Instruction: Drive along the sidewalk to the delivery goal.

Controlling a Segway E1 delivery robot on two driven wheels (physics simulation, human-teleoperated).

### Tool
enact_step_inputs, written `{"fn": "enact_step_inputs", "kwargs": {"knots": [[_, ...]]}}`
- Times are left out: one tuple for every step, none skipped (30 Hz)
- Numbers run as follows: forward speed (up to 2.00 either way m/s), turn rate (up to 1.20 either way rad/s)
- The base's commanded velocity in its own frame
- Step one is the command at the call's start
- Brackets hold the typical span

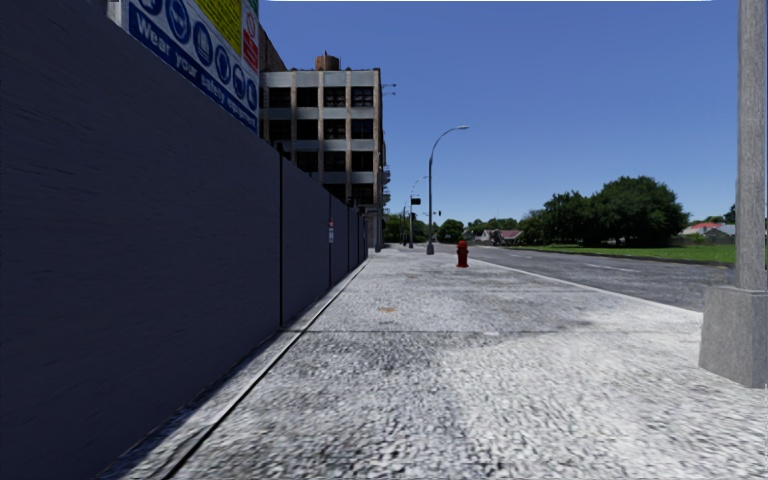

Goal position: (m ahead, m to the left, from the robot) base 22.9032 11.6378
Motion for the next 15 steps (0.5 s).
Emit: {"fn": "enact_step_inputs", "kwargs": {"knots": [[2.00,0.00],[2.00,0.00],[2.00,0.00],[2.00,0.00],[2.00,0.00],[2.00,0.00],[2.00,0.00],[2.00,0.00],[2.00,0.00],[2.00,0.00],[2.00,0.00],[2.00,0.00],[2.00,0.00],[2.00,0.00],[2.00,0.00]]}}
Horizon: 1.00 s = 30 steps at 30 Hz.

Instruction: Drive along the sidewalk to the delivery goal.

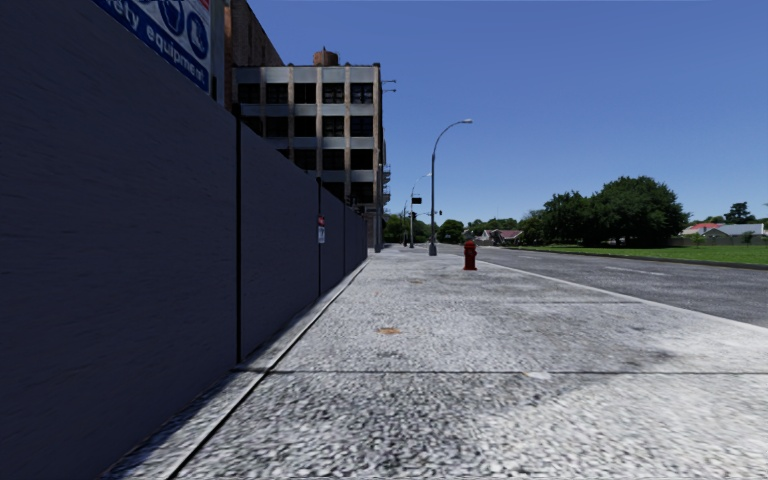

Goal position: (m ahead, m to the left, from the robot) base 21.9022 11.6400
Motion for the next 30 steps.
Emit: {"fn": "enact_step_inputs", "kwargs": {"knots": [[2.00,0.00],[2.00,0.00],[2.00,0.00],[2.00,0.00],[2.00,0.00],[2.00,0.00],[2.00,0.00],[2.00,0.00],[2.00,0.00],[2.00,0.00],[2.00,0.00],[2.00,0.00],[2.00,0.00],[2.00,0.00],[2.00,-0.17],[2.00,-1.20],[2.00,-1.20],[2.00,-1.19],[2.00,-1.19],[2.00,0.00],[2.00,0.00],[2.00,0.00],[2.00,0.00],[2.00,0.00],[2.00,0.00],[2.00,0.00],[2.00,0.00],[2.00,0.00],[2.00,0.00],[2.00,0.00]]}}
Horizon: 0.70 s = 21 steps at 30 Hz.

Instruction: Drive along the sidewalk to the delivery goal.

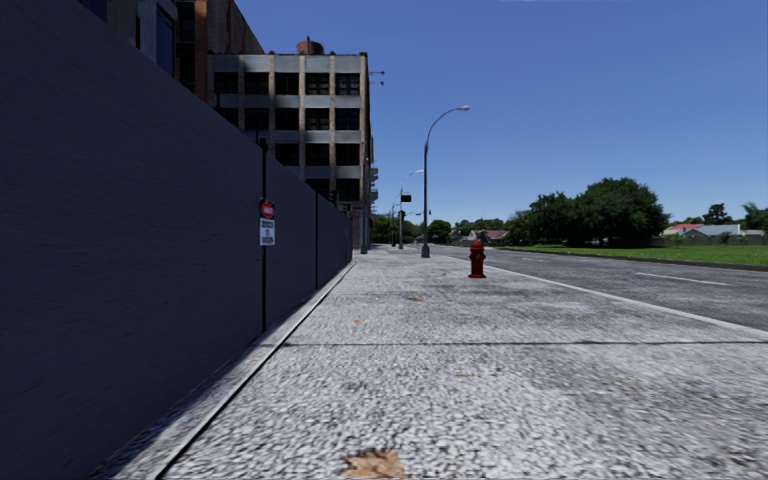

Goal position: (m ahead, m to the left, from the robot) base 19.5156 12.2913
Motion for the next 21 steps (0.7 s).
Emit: {"fn": "enact_step_inputs", "kwargs": {"knots": [[2.00,0.00],[2.00,0.00],[2.00,0.00],[2.00,0.00],[2.00,0.00],[2.00,0.00],[2.00,0.00],[2.00,0.00],[2.00,0.00],[2.00,0.00],[2.00,0.00],[2.00,0.00],[2.00,0.00],[2.00,0.00],[2.00,0.00],[2.00,0.00],[2.00,0.00],[2.00,0.00],[2.00,0.00],[2.00,0.00],[2.00,0.00]]}}
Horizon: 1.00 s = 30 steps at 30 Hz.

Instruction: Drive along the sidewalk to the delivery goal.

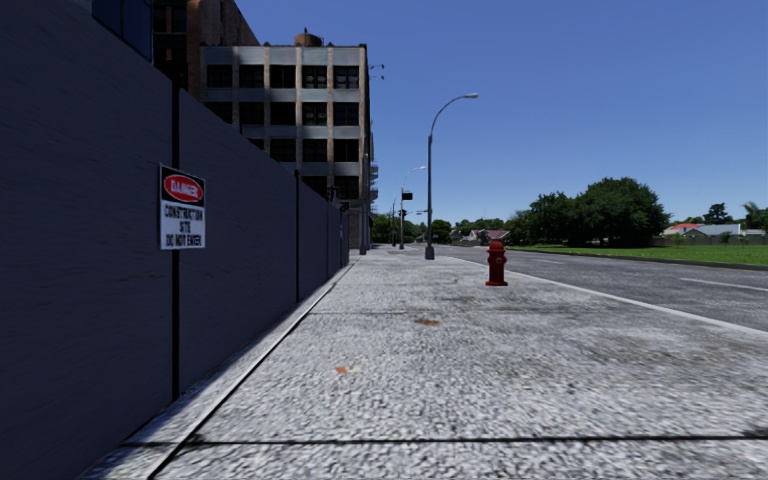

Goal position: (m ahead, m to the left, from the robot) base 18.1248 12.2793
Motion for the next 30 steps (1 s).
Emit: {"fn": "enact_step_inputs", "kwargs": {"knots": [[2.00,0.00],[2.00,0.00],[2.00,0.00],[2.00,0.00],[2.00,0.00],[2.00,0.00],[2.00,0.00],[2.00,0.00],[2.00,0.00],[2.00,0.00],[2.00,0.00],[2.00,0.00],[2.00,0.00],[2.00,0.00],[2.00,0.00],[2.00,0.00],[2.00,0.00],[2.00,0.00],[2.00,0.00],[2.00,0.00],[2.00,0.00],[2.00,0.00],[2.00,0.00],[2.00,0.00],[2.00,0.00],[2.00,0.00],[2.00,0.00],[2.00,0.00],[2.00,0.00],[2.00,0.00]]}}
